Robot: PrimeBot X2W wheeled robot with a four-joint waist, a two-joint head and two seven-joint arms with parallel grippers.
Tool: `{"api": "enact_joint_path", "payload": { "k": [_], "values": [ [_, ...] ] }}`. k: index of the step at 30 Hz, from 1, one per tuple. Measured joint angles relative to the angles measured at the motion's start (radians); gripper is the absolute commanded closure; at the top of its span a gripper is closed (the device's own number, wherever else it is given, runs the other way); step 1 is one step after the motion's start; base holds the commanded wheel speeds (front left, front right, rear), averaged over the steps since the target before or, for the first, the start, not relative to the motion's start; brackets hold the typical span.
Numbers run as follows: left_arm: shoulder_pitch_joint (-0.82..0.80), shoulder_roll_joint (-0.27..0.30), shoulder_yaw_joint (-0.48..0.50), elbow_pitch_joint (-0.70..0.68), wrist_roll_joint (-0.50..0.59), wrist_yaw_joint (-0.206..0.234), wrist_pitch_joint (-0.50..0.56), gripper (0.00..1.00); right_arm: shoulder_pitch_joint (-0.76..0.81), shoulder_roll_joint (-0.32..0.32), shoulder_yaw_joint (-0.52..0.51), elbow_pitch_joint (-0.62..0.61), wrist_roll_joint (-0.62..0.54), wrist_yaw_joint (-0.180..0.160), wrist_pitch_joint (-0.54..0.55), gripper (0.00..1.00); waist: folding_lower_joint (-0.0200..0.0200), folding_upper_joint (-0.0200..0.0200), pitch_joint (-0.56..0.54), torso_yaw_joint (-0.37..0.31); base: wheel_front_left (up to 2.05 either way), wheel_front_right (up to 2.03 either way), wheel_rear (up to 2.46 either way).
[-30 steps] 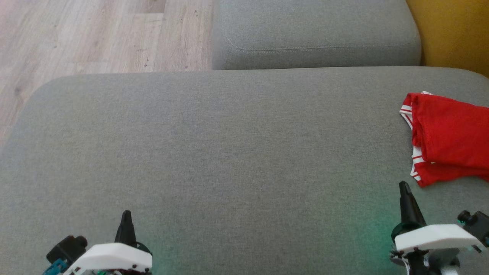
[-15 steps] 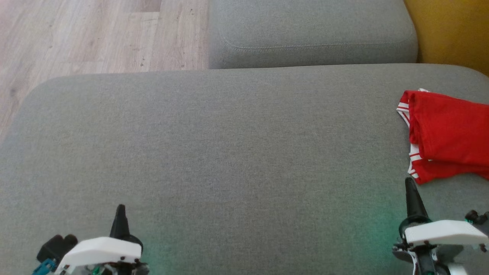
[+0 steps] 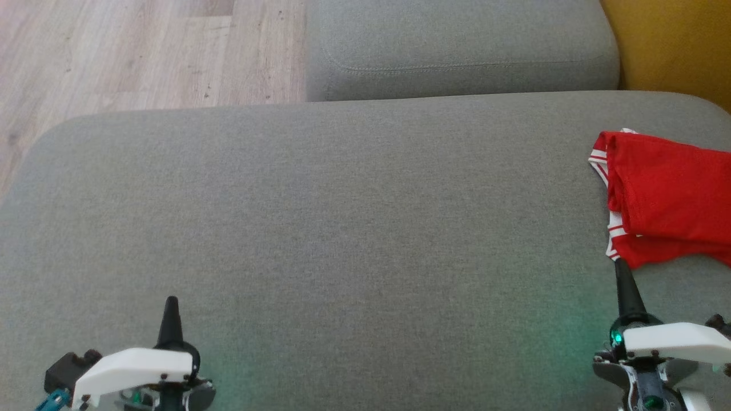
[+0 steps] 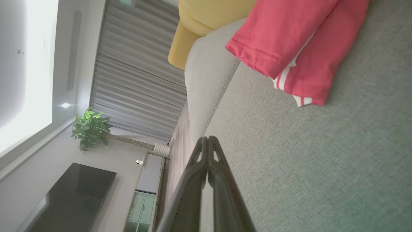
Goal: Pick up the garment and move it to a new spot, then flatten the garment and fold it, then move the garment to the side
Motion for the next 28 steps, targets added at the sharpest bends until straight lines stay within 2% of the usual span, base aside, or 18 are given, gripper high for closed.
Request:
{"api": "enact_joint_path", "payload": {
  "k": [28],
  "values": [
    [-0.021, -0.061, 0.154, 0.013, -0.196, -0.107, 0.07, 1.0, -0.043, 0.0, -0.04, 0.012, 0.303, 0.0, 0.036, 1.0, -0.0001, 0.0, 0.009, -0.022, 0.0, 0.0, 0.0]
  ]
}}
